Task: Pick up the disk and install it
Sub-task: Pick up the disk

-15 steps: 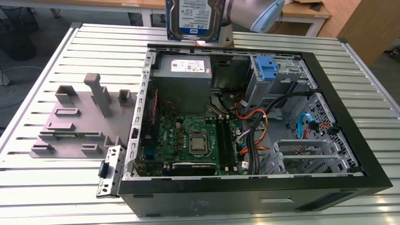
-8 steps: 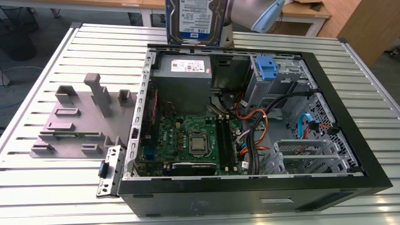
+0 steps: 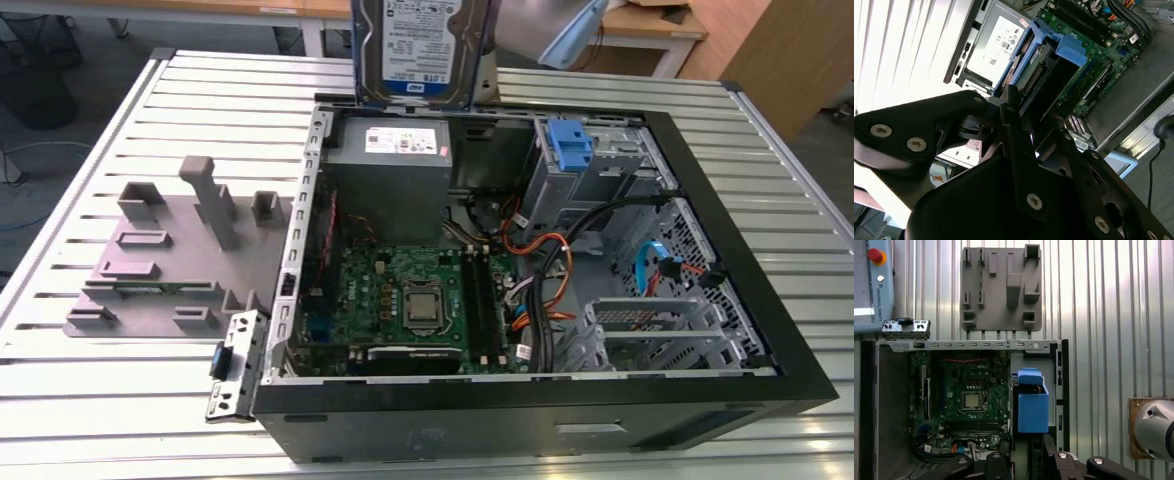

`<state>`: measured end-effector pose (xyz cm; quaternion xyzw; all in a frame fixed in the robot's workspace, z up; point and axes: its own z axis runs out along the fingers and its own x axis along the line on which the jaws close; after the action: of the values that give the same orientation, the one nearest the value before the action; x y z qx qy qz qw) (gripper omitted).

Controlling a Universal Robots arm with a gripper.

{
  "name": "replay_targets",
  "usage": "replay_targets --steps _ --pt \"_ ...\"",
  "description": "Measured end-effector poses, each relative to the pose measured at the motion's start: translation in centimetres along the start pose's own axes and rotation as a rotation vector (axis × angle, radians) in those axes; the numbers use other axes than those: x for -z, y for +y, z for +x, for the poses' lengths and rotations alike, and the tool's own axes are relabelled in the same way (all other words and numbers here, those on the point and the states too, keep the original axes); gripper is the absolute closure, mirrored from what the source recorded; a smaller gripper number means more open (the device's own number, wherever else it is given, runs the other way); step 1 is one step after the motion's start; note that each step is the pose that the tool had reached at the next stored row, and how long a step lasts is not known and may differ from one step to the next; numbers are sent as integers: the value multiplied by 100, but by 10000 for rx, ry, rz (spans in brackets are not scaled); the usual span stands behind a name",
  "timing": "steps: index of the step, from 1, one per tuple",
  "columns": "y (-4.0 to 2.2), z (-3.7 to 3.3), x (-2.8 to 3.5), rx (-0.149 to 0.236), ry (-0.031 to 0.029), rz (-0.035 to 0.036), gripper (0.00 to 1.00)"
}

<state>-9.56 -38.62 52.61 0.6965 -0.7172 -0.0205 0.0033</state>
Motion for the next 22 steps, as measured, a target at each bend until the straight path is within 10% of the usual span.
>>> replay_targets --steps 7,22 --pt "-6 203 5 -3 -1 1 65" --pt "-8 276 7 -3 12 1 65"
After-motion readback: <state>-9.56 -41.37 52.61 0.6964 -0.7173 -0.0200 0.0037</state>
